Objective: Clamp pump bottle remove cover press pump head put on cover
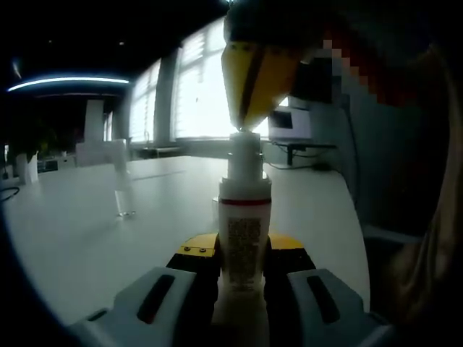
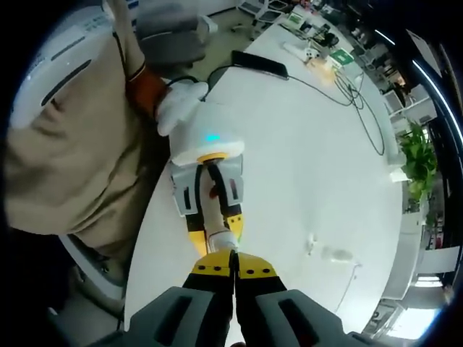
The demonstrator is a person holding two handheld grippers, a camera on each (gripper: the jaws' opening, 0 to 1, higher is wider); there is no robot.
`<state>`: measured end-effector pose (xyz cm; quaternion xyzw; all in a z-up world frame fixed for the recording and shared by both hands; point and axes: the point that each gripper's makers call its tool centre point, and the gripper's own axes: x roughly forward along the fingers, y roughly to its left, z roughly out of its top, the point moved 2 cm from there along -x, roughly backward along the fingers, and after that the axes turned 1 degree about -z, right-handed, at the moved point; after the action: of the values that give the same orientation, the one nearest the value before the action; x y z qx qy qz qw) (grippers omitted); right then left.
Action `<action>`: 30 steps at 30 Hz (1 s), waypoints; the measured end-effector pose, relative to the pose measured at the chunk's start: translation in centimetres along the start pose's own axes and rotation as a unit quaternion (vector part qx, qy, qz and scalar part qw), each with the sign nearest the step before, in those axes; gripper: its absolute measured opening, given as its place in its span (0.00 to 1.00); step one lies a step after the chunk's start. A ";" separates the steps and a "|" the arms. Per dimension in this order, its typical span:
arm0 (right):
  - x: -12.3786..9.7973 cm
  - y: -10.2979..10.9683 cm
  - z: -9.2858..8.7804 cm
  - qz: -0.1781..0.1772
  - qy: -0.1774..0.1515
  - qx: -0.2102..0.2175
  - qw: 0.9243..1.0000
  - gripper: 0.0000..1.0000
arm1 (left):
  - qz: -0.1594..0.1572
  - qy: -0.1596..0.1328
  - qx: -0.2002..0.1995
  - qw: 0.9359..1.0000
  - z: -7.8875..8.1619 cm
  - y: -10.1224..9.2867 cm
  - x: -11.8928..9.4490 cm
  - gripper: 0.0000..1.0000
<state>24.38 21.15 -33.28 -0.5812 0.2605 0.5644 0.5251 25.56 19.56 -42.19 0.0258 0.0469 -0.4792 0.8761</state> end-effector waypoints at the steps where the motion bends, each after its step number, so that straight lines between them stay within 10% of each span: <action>1: 0.0 0.0 0.0 0.001 0.000 -0.001 1.000 0.00 | 0.000 0.000 0.001 1.000 0.0 0.0 0.0 0.14; 30: 0.2 -0.3 -0.1 0.019 0.007 0.020 1.000 0.00 | 0.000 0.002 0.001 1.000 -0.1 0.1 0.0 0.14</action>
<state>24.68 21.21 -33.39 -0.5699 0.2863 0.5646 0.5238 25.60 19.62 -42.29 0.0279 0.0478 -0.4794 0.8759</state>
